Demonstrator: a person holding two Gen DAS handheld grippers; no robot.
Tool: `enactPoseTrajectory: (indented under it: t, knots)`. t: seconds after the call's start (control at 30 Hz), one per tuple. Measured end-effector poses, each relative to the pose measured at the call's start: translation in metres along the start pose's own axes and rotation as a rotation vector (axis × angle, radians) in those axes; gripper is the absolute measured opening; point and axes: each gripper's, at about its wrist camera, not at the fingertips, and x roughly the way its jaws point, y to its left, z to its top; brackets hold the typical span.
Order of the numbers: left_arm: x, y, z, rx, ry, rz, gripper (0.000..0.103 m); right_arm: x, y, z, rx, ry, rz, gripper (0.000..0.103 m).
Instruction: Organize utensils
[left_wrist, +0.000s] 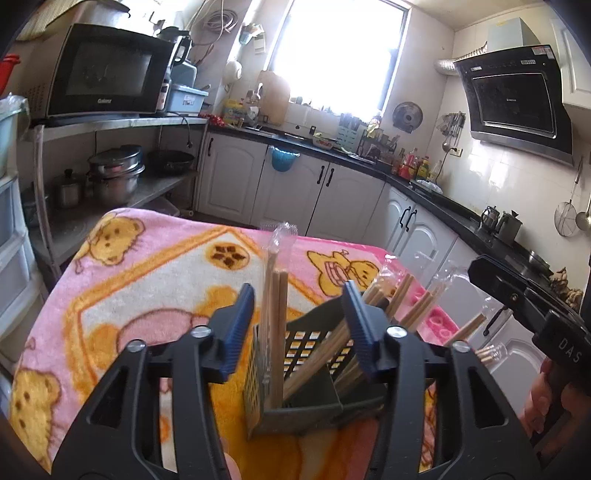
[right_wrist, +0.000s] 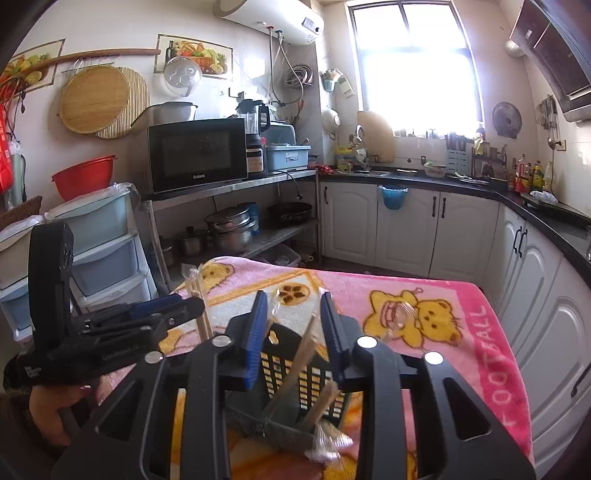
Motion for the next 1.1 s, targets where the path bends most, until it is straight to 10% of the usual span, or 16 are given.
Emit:
enactPoseTrajectory:
  t: [0.47,1.1]
  knots:
    - [-0.023,0.007,-0.022,-0.028,0.083,-0.017,0.091,-0.032,0.008,-0.029,0.002,0.033,0.006,0.052]
    - [-0.047,0.002,-0.066,-0.021,0.139,-0.009,0.092,-0.051,0.008,-0.075,0.043,0.08,-0.03,0.079]
